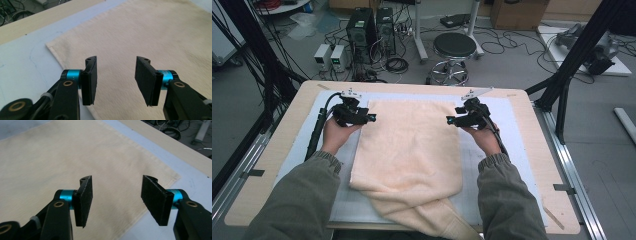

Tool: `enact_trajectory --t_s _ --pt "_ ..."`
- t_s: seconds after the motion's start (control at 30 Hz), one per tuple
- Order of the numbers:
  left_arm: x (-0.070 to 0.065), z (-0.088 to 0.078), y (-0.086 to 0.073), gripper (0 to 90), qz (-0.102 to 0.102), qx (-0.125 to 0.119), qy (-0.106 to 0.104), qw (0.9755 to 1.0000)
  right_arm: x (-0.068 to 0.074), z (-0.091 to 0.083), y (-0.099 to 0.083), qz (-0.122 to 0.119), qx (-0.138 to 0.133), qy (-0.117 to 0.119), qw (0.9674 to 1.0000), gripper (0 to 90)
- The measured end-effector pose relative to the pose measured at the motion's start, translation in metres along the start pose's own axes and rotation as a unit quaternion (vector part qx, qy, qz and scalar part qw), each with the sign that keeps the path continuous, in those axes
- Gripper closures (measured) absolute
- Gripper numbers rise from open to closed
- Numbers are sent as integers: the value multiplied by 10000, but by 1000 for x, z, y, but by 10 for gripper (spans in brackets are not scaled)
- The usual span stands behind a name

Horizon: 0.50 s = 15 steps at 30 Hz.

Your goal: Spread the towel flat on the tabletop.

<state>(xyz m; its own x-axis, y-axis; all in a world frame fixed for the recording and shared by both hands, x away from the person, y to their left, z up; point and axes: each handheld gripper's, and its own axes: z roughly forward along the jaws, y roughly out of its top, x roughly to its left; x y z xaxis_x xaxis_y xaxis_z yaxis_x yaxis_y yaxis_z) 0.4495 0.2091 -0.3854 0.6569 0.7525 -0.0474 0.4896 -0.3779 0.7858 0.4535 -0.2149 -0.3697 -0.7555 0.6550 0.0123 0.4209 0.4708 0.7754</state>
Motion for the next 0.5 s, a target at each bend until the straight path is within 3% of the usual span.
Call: enact_trajectory --t_s 0.23,0.5 --pt "-17 -25 -17 486 199 -128 -117 9997 28 -24 -15 -171 -104 117 9997 395" --pt "-46 -54 -41 422 456 -305 -297 9981 61 -42 -40 -425 -190 266 9986 377"
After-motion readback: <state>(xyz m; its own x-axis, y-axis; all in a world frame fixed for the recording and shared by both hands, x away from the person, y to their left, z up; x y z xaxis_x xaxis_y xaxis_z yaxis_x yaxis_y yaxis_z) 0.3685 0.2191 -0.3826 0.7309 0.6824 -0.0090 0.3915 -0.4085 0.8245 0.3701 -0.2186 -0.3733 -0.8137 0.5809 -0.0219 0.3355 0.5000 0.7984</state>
